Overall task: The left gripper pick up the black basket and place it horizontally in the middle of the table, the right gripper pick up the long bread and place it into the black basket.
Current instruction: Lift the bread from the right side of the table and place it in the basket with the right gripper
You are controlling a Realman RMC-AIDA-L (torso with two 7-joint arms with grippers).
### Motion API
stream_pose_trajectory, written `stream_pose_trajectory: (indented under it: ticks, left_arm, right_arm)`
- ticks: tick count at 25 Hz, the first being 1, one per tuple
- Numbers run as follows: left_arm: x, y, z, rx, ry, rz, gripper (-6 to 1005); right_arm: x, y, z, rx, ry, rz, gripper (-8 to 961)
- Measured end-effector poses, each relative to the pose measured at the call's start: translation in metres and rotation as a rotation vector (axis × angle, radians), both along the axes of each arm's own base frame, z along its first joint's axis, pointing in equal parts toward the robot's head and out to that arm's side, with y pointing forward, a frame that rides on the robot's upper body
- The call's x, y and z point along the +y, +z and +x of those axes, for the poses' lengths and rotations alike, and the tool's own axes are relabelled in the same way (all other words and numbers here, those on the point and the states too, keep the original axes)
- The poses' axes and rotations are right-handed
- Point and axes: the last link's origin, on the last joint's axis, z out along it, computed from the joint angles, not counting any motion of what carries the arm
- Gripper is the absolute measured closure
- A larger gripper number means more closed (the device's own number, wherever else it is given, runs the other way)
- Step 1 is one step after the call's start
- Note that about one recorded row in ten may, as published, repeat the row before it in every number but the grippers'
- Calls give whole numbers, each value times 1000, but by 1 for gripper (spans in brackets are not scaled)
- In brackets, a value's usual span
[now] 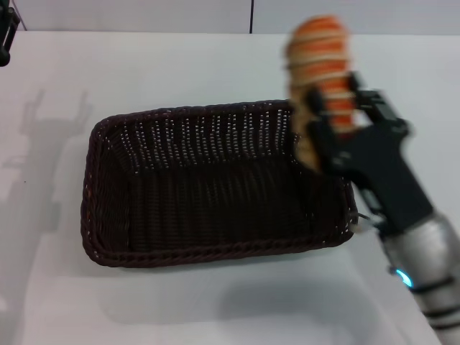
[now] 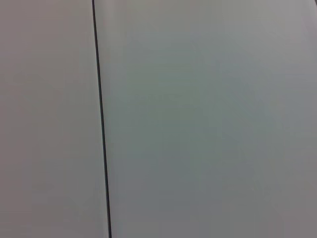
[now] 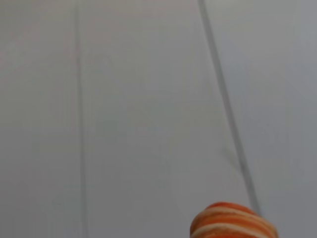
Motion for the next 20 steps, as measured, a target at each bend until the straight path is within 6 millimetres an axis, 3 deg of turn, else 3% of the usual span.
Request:
stream_pose_trajectory:
  ticks: [1,3,11,14,20]
  left_arm:
    - [0,0,0,0,0,0,202]
    - [0,0,0,0,1,0,203]
    - [0,0,-1,0,5,1,203]
    - [0,1,-1,-1,4,2,203]
    - [1,1,0,-1,1,1,203]
  right_arm:
    - [13,-10,-8,-10,12,-78,444]
    - [19,-16,-13,-16,33,-140,453]
    - [17,-25,-21,-24,63,-197,512]
    - [12,-25,-23,-15,79,-206,366]
    - [11,-24,-23,-4,76,-206,206]
